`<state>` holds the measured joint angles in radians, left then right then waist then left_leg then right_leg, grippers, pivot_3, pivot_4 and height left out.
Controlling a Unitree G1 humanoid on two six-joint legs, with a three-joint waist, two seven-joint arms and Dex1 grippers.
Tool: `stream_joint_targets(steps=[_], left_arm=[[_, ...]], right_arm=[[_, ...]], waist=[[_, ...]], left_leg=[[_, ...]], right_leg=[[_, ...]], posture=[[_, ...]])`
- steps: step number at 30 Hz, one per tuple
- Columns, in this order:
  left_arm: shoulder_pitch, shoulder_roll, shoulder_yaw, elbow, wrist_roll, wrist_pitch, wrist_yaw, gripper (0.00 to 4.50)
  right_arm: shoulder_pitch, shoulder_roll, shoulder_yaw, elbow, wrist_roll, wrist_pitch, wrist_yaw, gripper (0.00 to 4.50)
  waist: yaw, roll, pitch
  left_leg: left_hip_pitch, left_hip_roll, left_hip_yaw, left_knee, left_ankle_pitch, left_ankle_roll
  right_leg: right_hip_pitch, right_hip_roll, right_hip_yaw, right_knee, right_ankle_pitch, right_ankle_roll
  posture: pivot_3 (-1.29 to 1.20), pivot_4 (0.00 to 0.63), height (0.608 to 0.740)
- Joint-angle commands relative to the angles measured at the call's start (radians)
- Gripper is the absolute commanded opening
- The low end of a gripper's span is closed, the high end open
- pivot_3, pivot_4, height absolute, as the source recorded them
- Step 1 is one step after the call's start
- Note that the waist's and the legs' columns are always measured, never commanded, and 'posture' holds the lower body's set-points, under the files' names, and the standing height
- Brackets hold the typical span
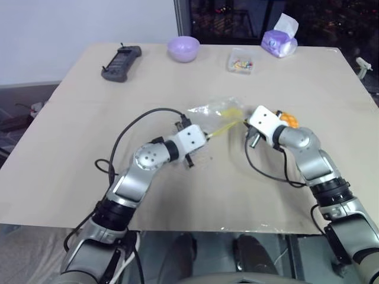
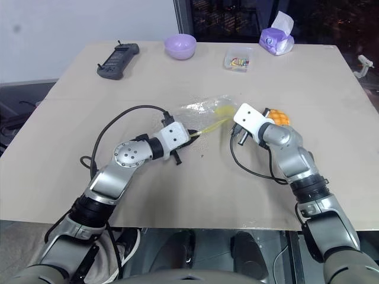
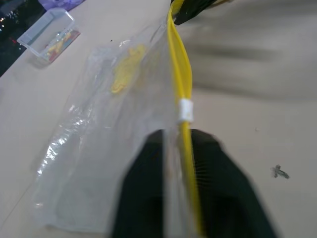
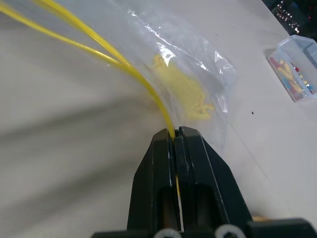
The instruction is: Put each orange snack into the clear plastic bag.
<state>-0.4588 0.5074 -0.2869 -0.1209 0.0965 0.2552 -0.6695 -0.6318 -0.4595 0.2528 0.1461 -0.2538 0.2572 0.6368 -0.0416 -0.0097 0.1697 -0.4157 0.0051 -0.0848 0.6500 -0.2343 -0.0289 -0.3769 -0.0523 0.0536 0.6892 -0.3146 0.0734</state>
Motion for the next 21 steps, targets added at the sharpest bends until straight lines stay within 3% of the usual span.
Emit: stream_joint_targets(steps=[1, 7, 12, 15, 21], left_arm=[[-0.012, -0.002, 0.015, -0.012, 0.009, -0.027, 0.004, 0.07], [-0.012, 0.001, 0.014, 0.001, 0.034, -0.052, 0.021, 0.07], [-0.014, -0.005, 0.013, 0.024, 0.056, -0.099, 0.037, 0.00], [-0.013, -0.006, 0.012, 0.037, 0.064, -0.123, 0.038, 0.00], [-0.015, -0.013, 0.014, 0.055, 0.070, -0.149, 0.036, 0.00]], right_arm=[[-0.027, 0.002, -0.011, -0.044, 0.001, -0.009, -0.010, 0.00], [-0.016, -0.009, -0.003, -0.059, -0.005, -0.025, -0.001, 0.00], [-0.008, -0.045, -0.014, -0.099, 0.013, -0.035, 0.046, 1.64], [-0.005, -0.065, -0.035, -0.153, 0.064, -0.015, 0.100, 1.64], [0.003, 0.007, -0.098, -0.293, 0.250, 0.142, 0.151, 1.64]], waist=[[0.000, 0.000, 0.000], [0.000, 0.000, 0.000], [0.000, 0.000, 0.000], [0.001, 0.000, 0.000], [-0.001, 0.000, 0.000]], left_leg=[[0.000, 0.000, 0.000, 0.000, 0.000, 0.000], [0.000, 0.000, 0.000, 0.000, 0.000, 0.000], [0.000, 0.000, 0.000, 0.000, 0.000, 0.000], [0.000, 0.000, 0.000, 0.000, 0.000, 0.000], [0.000, 0.000, 0.000, 0.000, 0.000, 0.000]], right_leg=[[0.000, 0.000, 0.000, 0.000, 0.000, 0.000], [0.000, 0.000, 0.000, 0.000, 0.000, 0.000], [0.000, 0.000, 0.000, 0.000, 0.000, 0.000], [0.000, 0.000, 0.000, 0.000, 0.000, 0.000], [0.000, 0.000, 0.000, 0.001, 0.000, 0.000]], posture=[[0.00, 0.150, 0.740], [0.00, 0.150, 0.740], [0.00, 0.150, 0.740], [0.00, 0.150, 0.740], [0.00, 0.150, 0.740]])
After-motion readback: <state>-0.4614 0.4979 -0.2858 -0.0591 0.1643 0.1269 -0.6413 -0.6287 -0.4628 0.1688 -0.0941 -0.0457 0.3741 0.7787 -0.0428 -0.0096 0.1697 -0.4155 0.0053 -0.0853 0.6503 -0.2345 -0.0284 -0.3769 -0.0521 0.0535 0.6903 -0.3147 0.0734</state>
